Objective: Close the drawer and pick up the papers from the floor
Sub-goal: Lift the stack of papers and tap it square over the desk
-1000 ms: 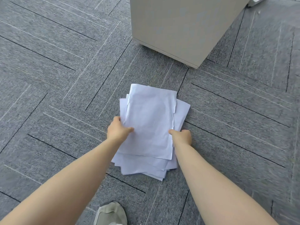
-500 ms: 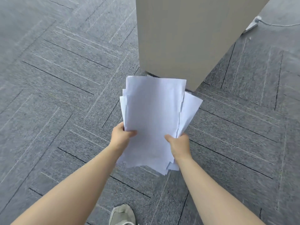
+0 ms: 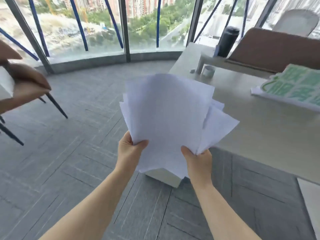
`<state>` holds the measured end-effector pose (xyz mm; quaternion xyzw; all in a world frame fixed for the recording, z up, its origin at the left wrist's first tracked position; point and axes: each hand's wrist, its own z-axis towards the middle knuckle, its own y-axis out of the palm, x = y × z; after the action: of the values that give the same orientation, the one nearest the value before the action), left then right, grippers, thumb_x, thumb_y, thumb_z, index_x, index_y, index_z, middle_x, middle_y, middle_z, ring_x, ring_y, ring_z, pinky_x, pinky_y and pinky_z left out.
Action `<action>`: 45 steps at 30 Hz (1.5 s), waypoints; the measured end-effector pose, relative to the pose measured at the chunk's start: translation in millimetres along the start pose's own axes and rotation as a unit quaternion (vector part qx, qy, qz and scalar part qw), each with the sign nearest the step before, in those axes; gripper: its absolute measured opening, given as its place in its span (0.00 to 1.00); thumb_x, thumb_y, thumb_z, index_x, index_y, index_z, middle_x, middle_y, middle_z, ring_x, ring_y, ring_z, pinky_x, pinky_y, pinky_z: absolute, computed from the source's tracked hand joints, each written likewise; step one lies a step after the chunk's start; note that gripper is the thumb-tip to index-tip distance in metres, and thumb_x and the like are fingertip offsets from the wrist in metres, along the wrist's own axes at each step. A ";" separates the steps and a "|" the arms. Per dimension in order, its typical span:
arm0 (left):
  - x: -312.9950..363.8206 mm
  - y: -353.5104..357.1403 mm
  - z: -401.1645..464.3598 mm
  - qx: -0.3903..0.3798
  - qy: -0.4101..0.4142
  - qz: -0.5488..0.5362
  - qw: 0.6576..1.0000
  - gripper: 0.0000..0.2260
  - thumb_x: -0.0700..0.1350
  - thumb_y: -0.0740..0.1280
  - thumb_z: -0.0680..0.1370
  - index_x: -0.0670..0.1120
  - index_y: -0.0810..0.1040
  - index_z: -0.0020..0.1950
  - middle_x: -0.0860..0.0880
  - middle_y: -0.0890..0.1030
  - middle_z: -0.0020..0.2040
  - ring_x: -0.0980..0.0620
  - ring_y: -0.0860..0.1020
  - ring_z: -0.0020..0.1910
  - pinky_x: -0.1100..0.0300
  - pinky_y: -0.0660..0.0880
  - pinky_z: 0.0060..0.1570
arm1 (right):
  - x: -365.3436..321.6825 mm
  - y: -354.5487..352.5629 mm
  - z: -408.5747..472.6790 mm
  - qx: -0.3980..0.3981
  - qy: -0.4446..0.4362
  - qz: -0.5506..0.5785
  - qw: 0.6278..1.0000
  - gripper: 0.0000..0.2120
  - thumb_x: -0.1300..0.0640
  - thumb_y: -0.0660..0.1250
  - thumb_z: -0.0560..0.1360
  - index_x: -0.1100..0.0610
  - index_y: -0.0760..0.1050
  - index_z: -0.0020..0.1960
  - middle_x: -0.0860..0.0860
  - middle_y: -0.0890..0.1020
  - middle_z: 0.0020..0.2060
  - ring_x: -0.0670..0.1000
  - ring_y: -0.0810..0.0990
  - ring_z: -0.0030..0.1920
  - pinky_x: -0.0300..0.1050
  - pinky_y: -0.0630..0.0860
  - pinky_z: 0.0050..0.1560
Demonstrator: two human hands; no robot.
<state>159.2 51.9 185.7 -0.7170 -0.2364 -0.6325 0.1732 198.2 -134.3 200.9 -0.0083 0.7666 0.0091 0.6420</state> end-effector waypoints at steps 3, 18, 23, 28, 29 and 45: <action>88.6 39.2 22.8 -0.044 0.044 -0.001 0.998 0.09 0.37 0.70 0.67 0.38 0.78 0.47 0.48 0.80 0.38 0.54 0.77 0.35 0.58 0.73 0.38 | -87.4 -10.7 24.6 0.035 -0.071 0.004 0.997 0.08 0.65 0.68 0.70 0.71 0.76 0.46 0.57 0.79 0.34 0.53 0.77 0.34 0.46 0.73 0.37; 38.8 220.4 167.9 -0.064 -0.061 0.012 0.996 0.19 0.36 0.76 0.65 0.47 0.77 0.52 0.47 0.82 0.48 0.46 0.80 0.48 0.65 0.79 0.37 | -65.5 -115.2 242.9 0.013 -0.015 0.005 1.000 0.14 0.69 0.69 0.72 0.51 0.75 0.48 0.42 0.85 0.38 0.43 0.83 0.40 0.31 0.78 0.39; 10.4 252.8 184.5 -0.056 -0.092 0.035 0.994 0.18 0.37 0.72 0.66 0.51 0.79 0.54 0.48 0.84 0.50 0.49 0.82 0.49 0.63 0.77 0.42 | -43.1 -107.2 281.6 0.026 0.039 -0.011 0.999 0.17 0.69 0.64 0.72 0.51 0.77 0.54 0.49 0.84 0.46 0.52 0.83 0.47 0.40 0.80 0.46; 21.4 270.1 221.6 -0.014 -0.072 0.139 0.988 0.11 0.40 0.67 0.67 0.35 0.76 0.46 0.47 0.76 0.36 0.50 0.70 0.38 0.57 0.66 0.36 | -55.2 -94.8 314.5 0.026 0.051 -0.073 0.996 0.17 0.65 0.61 0.74 0.41 0.74 0.49 0.38 0.83 0.44 0.35 0.81 0.42 0.33 0.75 0.41; 27.6 270.6 232.2 -0.010 -0.076 0.152 0.985 0.13 0.42 0.66 0.65 0.34 0.74 0.45 0.46 0.74 0.36 0.50 0.68 0.37 0.56 0.65 0.38 | -60.9 -92.1 323.7 0.031 0.051 -0.082 0.995 0.16 0.65 0.61 0.74 0.42 0.73 0.49 0.39 0.83 0.43 0.37 0.81 0.42 0.36 0.76 0.41; 34.1 213.6 439.6 -0.021 -0.132 0.347 0.928 0.07 0.37 0.65 0.72 0.48 0.76 0.47 0.46 0.81 0.45 0.43 0.80 0.48 0.54 0.73 0.45 | -36.1 40.3 481.5 -0.041 0.175 -0.221 0.959 0.12 0.66 0.62 0.68 0.62 0.74 0.50 0.57 0.82 0.47 0.59 0.81 0.46 0.51 0.78 0.46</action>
<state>644.1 119.8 168.8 -0.8349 0.0192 -0.4370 0.3341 677.5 -82.1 152.2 -0.2050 0.8453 -0.1031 0.4826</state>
